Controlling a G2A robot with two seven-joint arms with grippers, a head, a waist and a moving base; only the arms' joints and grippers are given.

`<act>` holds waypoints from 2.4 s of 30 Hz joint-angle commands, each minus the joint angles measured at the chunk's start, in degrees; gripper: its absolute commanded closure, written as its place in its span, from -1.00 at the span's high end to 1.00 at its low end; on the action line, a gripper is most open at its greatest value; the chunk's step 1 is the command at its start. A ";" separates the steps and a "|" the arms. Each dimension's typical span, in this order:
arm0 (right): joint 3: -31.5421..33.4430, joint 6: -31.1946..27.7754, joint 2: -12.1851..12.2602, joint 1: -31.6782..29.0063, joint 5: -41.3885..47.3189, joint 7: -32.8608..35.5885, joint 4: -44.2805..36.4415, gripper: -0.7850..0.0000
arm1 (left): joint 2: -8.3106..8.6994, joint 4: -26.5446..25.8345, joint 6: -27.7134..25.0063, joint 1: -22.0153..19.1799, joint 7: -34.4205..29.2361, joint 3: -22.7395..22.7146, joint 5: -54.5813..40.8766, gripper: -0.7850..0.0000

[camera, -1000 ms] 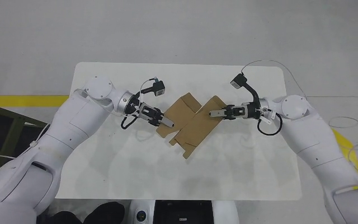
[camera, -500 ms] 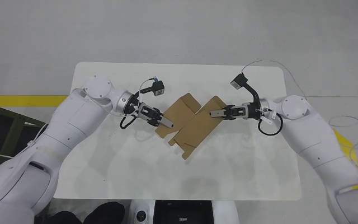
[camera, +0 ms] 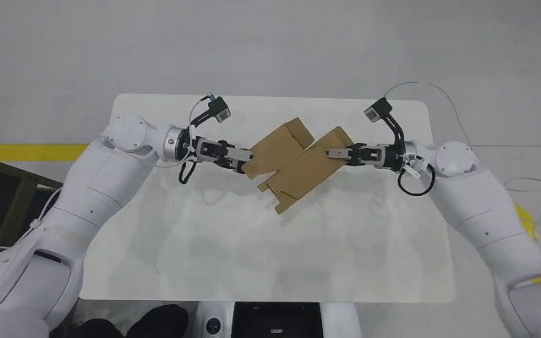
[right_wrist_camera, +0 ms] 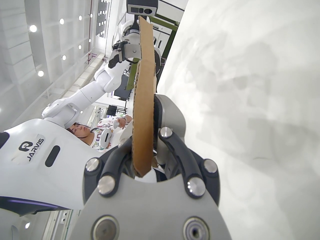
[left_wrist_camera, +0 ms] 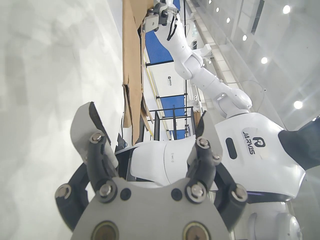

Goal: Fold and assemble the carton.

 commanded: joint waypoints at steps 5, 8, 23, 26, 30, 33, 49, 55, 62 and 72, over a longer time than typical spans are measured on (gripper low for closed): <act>0.66 -0.88 -0.77 -0.02 1.18 -1.09 1.27 -1.00 | 0.04 1.30 -1.72 1.13 1.76 -2.03 -0.23 1.00; 0.64 -0.84 -1.28 -0.08 0.97 -1.92 1.60 -1.00 | -0.20 2.63 -2.50 1.14 2.53 -2.71 -0.09 1.00; 2.68 0.79 -2.34 -1.43 -4.51 -8.98 0.60 -1.00 | -1.19 2.26 -3.10 2.16 8.30 -5.30 3.15 1.00; 3.37 1.53 -2.30 -1.82 -5.81 -9.76 -0.17 -1.00 | -1.33 1.52 -3.16 2.75 8.70 -5.81 3.14 1.00; 3.98 2.58 -2.30 -2.83 -7.20 -10.61 -1.22 -1.00 | -1.59 1.08 -3.15 3.45 9.49 -6.23 3.57 1.00; 4.26 3.09 -2.37 -3.59 -8.28 -11.24 -1.96 -1.00 | -1.80 1.24 -2.91 3.76 9.94 -6.61 3.65 1.00; 6.84 4.04 -2.85 -4.95 -14.24 -16.68 -2.10 -1.00 | -2.77 -0.09 -1.04 4.56 7.66 -9.18 0.87 1.00; 7.22 4.26 -3.21 -5.42 -14.39 -16.49 -3.07 -1.00 | -2.84 -0.95 -1.02 4.98 7.22 -10.95 0.01 1.00; 8.27 4.16 -3.36 -5.81 -14.83 -15.66 -4.68 -1.00 | -3.50 -0.93 -0.91 5.38 8.49 -11.28 -0.08 1.00; 9.34 4.60 -3.62 -6.71 -15.63 -15.24 -5.88 -1.00 | -4.45 1.11 -0.40 5.36 8.85 -11.99 -1.05 1.00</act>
